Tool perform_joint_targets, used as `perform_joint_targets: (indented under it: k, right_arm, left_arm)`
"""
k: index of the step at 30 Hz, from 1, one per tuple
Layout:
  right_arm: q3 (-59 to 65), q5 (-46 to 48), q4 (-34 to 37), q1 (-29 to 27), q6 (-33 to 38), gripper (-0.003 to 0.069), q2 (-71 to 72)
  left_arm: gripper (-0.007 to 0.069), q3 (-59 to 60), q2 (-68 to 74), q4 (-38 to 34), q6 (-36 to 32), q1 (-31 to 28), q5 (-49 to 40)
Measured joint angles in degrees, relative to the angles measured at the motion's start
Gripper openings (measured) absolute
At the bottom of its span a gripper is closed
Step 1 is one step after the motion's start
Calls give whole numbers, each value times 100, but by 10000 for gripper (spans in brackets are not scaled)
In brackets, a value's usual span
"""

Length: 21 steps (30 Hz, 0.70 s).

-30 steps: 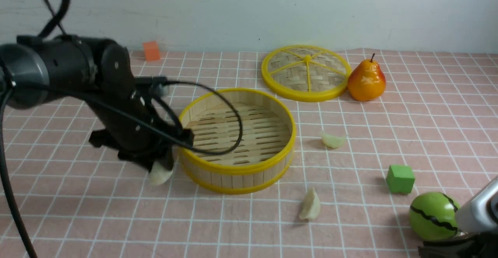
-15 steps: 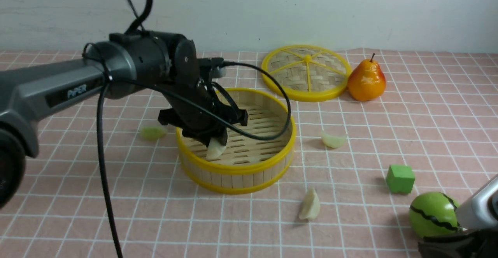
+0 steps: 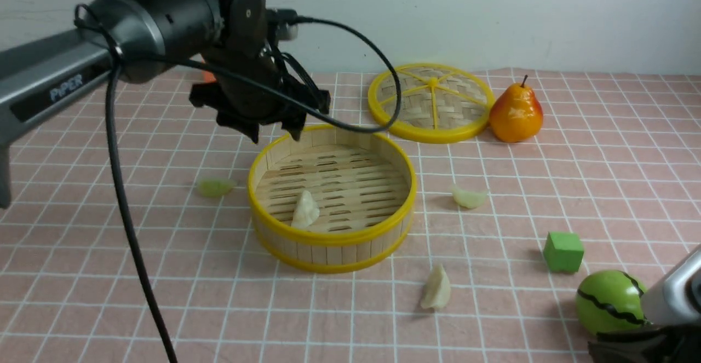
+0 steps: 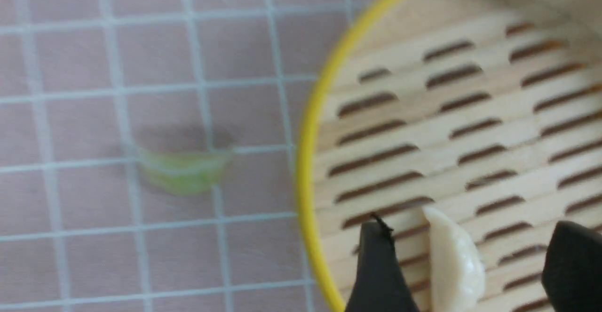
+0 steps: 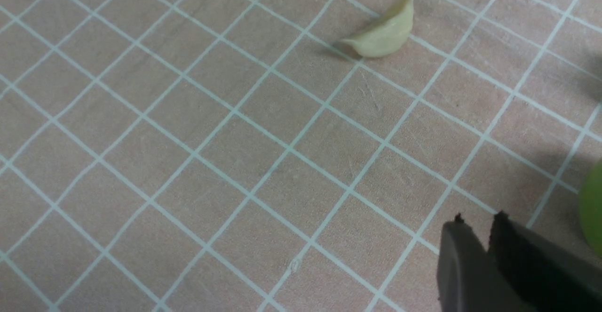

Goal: Put the dumplings into the steamer on the table with the pink tablecloth.
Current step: 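Reach for and grasp a dumpling on the table with the left gripper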

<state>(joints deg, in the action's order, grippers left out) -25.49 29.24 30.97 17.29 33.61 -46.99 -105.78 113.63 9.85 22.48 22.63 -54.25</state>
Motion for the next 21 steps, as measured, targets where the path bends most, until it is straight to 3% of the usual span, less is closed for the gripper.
perform_joint_targets:
  k: [5,9,14,21]
  right_arm:
    - [0,0,0,0,0,95,0]
    - [0,0,0,0,0,95,0]
    - [0,0,5,0,0,97,0]
    - [0,0,26,0,0,104,0]
  left_arm:
    - [448,-6,110,321,753,-521,-40]
    - [447,-6,553,-125,1414,-1144,-18]
    - [447,0,1005,-381,2375,-1391,18]
    - [447,0,1366,-742,2539,-1427,293]
